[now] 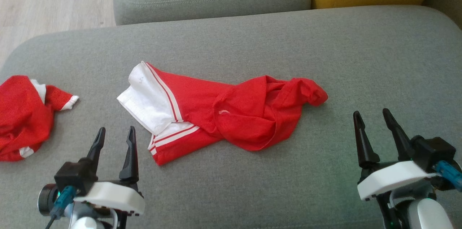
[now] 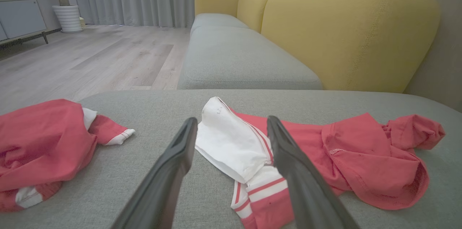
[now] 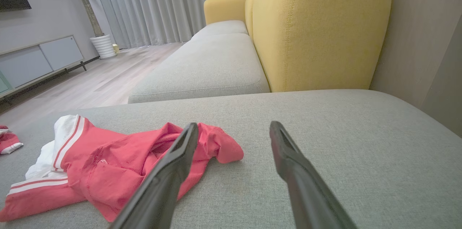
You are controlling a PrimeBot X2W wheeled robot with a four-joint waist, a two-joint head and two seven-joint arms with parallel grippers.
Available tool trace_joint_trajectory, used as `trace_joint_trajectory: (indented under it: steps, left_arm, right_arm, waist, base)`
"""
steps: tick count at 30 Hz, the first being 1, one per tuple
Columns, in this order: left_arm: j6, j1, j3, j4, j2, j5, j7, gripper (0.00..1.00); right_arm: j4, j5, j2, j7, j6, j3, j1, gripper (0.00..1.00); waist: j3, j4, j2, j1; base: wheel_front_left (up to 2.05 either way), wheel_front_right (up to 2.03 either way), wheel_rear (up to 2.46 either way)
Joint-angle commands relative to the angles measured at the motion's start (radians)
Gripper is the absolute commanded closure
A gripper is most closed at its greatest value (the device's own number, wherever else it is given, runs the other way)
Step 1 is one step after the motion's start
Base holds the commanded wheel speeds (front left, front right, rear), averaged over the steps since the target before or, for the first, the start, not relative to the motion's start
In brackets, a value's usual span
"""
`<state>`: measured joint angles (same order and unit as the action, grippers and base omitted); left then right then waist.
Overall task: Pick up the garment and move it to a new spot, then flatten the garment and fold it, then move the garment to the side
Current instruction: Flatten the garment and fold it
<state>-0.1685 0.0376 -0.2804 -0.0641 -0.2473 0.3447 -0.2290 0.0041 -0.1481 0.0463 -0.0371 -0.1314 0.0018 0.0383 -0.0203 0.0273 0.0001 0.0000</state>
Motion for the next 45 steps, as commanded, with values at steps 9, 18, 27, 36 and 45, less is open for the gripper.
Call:
trace_joint_trajectory:
  steps: [9,18,27,36,45]
  left_arm:
    - [-0.001,-0.087,0.02,0.024,-0.013,0.002,-0.004,0.0]
    - [0.021,-0.17,-0.009,0.009,0.01,-0.01,-0.015,0.0]
    - [0.054,-0.253,-0.028,-0.034,0.047,-0.023,-0.029,0.0]
    - [0.066,-0.267,0.001,-0.051,0.059,-0.044,-0.032,0.0]
    - [0.077,-0.252,0.024,-0.046,0.061,-0.063,-0.033,0.0]
  right_arm:
    - [-0.034,0.026,0.004,-0.017,0.001,0.078,-0.055,0.0]
    - [0.08,0.027,0.052,-0.073,0.001,0.336,-0.138,0.0]
    - [0.306,0.021,0.116,-0.148,0.001,0.473,-0.24,0.0]
    - [0.344,-0.027,0.1,-0.181,0.001,0.482,-0.282,1.0]
    - [0.141,-0.191,0.036,-0.127,0.001,0.328,-0.24,1.0]
  waist:
    - [-0.028,-0.031,-0.0001,0.0]
    - [-0.106,-0.115,-0.0001,0.0]
    - [-0.182,-0.193,-0.0001,0.0]
    - [-0.189,-0.168,-0.0001,0.0]
    - [-0.169,-0.107,-0.0001,0.0]
  base:
    - [0.0,0.0,0.0]
    - [0.0,0.0,0.0]
    - [0.0,0.0,0.0]
    - [0.0,0.0,0.0]
    - [0.0,0.0,0.0]
